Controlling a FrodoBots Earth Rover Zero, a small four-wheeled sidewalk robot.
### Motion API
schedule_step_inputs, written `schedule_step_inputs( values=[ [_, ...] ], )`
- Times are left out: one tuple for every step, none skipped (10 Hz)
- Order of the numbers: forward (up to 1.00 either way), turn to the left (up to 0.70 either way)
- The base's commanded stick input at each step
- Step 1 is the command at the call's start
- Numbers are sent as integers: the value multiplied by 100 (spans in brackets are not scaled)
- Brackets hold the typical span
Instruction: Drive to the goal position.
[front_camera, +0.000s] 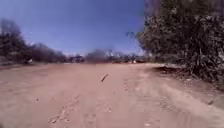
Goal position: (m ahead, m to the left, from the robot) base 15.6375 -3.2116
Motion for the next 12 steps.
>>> schedule_step_inputs(
  values=[
    [100, 0],
    [100, 0],
    [100, 0],
    [100, 0],
    [100, 0],
    [100, 0],
    [100, 0],
    [100, 0],
    [100, -27],
    [100, -27],
    [100, -27],
    [100, -27]
  ],
)
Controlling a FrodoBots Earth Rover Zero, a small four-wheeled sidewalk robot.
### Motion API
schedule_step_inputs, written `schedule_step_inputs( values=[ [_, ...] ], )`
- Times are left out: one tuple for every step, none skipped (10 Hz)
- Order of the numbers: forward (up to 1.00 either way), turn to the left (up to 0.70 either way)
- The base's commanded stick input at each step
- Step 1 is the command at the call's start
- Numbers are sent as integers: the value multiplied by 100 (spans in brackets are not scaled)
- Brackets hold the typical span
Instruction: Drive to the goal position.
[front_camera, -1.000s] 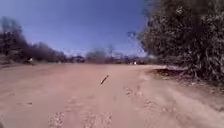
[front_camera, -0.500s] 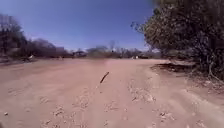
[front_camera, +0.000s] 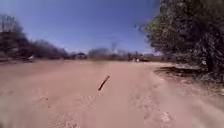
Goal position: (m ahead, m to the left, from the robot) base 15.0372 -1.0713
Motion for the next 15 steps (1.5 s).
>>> schedule_step_inputs(
  values=[
    [100, -27],
    [100, -27],
    [100, -27],
    [100, -17],
    [100, -5],
    [100, 0],
    [100, 0],
    [100, 0],
    [100, 0],
    [100, 0],
    [100, 0],
    [100, 0],
    [100, 0],
    [100, 0],
    [100, 0]
  ],
)
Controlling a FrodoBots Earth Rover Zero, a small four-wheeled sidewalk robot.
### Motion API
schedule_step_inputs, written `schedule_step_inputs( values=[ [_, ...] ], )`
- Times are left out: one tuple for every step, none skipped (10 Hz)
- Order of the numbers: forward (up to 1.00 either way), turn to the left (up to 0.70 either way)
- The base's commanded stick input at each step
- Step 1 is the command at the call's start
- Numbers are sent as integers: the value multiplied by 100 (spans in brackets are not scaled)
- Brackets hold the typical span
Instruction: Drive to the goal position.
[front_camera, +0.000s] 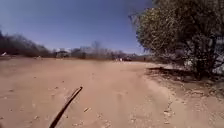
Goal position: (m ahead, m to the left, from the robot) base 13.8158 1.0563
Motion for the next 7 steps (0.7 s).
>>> schedule_step_inputs(
  values=[
    [100, 0],
    [100, 0],
    [100, 0],
    [100, 0],
    [100, 0],
    [100, 0],
    [100, 0]
  ],
)
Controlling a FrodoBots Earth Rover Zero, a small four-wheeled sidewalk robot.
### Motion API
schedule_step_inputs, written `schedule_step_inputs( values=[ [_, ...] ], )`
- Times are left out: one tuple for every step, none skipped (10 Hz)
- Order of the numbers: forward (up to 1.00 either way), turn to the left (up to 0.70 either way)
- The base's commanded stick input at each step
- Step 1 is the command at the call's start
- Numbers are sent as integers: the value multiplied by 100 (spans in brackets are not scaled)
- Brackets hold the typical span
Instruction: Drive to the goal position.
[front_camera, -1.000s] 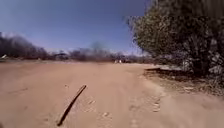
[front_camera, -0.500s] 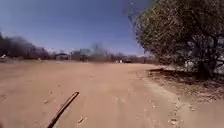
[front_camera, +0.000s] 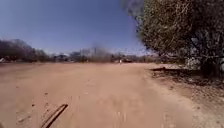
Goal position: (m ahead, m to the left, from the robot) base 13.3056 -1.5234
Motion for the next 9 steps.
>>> schedule_step_inputs(
  values=[
    [100, 0],
    [100, 0],
    [100, 0],
    [100, 0],
    [100, 0],
    [100, 0],
    [100, 0],
    [100, 0],
    [100, 0]
  ],
)
